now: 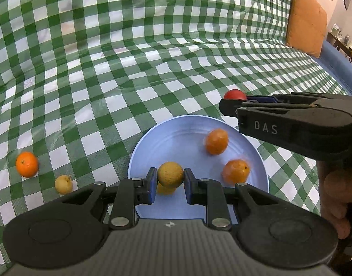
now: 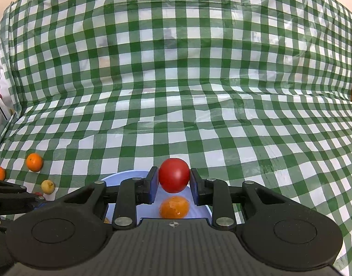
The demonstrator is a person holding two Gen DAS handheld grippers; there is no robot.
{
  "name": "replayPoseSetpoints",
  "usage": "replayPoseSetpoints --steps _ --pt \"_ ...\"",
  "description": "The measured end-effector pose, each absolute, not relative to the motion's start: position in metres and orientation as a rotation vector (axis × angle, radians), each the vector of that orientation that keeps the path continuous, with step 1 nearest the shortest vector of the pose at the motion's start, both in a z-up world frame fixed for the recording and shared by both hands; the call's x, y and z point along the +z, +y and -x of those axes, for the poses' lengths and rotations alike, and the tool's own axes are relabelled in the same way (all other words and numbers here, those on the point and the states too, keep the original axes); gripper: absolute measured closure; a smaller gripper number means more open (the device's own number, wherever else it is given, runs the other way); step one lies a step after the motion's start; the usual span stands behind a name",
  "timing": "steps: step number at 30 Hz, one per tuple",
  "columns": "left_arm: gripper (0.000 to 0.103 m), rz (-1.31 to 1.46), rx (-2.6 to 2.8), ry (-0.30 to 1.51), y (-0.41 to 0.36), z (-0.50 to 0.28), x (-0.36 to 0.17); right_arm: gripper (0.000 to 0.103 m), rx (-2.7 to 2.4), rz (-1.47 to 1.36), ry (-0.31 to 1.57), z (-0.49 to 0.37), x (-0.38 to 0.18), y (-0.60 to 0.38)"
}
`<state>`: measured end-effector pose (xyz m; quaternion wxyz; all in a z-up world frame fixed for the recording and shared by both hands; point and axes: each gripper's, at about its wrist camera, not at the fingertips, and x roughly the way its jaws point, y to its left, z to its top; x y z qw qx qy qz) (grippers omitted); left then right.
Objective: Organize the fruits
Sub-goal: 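Open the right gripper over the plate dropping the tomato while the left releases its yellow fruit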
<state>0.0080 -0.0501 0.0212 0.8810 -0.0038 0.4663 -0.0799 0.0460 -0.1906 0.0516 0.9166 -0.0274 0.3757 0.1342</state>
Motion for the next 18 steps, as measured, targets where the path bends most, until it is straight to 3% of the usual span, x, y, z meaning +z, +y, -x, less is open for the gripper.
replayPoseSetpoints --steps 18 --pt "0.077 0.011 -0.169 0.972 -0.0486 -0.0092 0.0214 0.073 0.281 0.061 0.772 -0.0473 0.0496 -0.1912"
